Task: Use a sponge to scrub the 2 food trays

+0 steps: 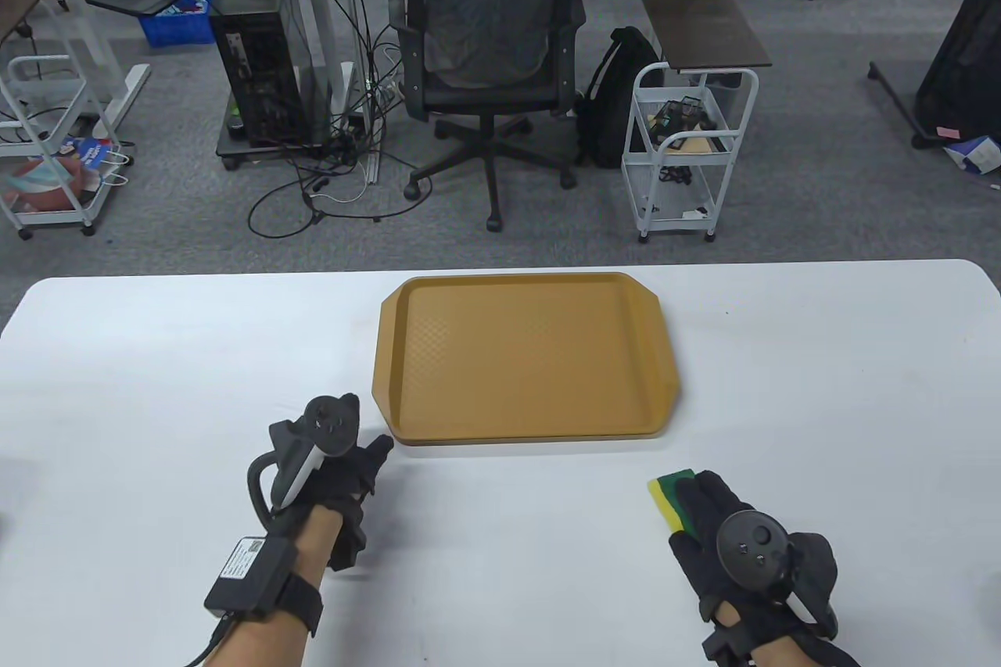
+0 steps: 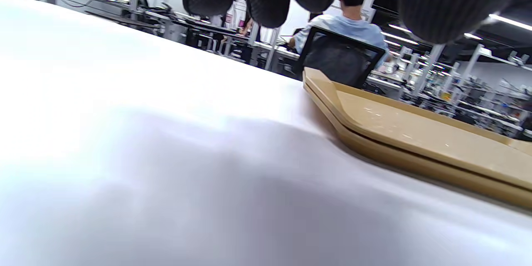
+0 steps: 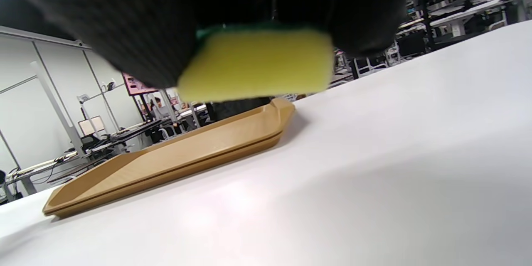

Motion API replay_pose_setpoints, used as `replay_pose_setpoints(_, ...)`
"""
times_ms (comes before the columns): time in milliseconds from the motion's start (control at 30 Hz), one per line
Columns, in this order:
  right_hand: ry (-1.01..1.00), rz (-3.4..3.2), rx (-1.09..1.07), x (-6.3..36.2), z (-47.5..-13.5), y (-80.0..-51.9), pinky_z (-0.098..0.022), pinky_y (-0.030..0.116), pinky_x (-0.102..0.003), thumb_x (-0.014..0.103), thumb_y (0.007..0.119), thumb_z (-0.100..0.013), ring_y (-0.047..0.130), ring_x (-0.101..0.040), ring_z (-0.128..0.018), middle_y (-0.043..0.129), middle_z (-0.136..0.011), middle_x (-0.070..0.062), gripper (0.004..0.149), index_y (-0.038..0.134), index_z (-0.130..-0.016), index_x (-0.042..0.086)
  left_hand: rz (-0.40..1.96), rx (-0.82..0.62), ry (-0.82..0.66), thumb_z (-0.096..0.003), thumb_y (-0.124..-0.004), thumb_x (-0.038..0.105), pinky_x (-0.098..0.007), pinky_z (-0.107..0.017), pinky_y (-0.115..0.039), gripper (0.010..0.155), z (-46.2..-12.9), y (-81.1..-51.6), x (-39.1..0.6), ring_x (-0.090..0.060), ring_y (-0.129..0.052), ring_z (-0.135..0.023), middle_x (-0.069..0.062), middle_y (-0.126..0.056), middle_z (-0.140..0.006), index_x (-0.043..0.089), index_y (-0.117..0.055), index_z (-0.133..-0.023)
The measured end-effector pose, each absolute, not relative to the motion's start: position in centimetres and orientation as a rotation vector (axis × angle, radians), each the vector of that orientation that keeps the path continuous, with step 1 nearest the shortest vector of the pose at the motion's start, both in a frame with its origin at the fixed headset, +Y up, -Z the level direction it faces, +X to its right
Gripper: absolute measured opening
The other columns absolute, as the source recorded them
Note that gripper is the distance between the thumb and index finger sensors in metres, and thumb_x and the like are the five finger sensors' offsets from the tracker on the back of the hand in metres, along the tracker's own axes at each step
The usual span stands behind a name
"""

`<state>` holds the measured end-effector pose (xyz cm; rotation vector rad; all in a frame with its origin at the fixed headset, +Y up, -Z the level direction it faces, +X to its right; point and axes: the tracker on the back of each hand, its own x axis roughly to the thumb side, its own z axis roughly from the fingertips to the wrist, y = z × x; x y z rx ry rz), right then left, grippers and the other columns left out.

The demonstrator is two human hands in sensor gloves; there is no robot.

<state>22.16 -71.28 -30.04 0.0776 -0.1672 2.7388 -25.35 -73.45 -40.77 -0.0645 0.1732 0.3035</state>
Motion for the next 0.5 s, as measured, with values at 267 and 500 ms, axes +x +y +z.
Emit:
replay_pose_setpoints(267,-0.126,2.807,0.135,20.2,-31.0,-72.8,-0.064,0.081,-0.048,0.043,0.095,-0.041,0.087,-0.033,-0.086,0.064,-0.108,-0.01,0.059,0.076,-0.094,0.023,0.236,-0.092,0.098,-0.0391,-0.076,0.07,-0.07,-0.076,-0.039,0.088,-34.4,-73.6,-24.3,-0.046,-0.043,-0.114,-0.005,-0.045,-0.121,0.032,-0.048,-0.114)
replay_pose_setpoints(500,-0.05,2.877,0.139,19.3,-31.8,-75.0,-0.064,0.084,-0.044,0.043,0.095,-0.041,0.087,-0.032,-0.087,0.064,-0.108,-0.01,0.055,0.079,-0.09,0.023,0.253,-0.104,0.084,-0.0389,-0.075,0.07,-0.07,-0.076,-0.039,0.09,-33.2,-74.0,-23.5,-0.046,-0.041,-0.114,-0.006,-0.043,-0.121,0.032,-0.046,-0.115)
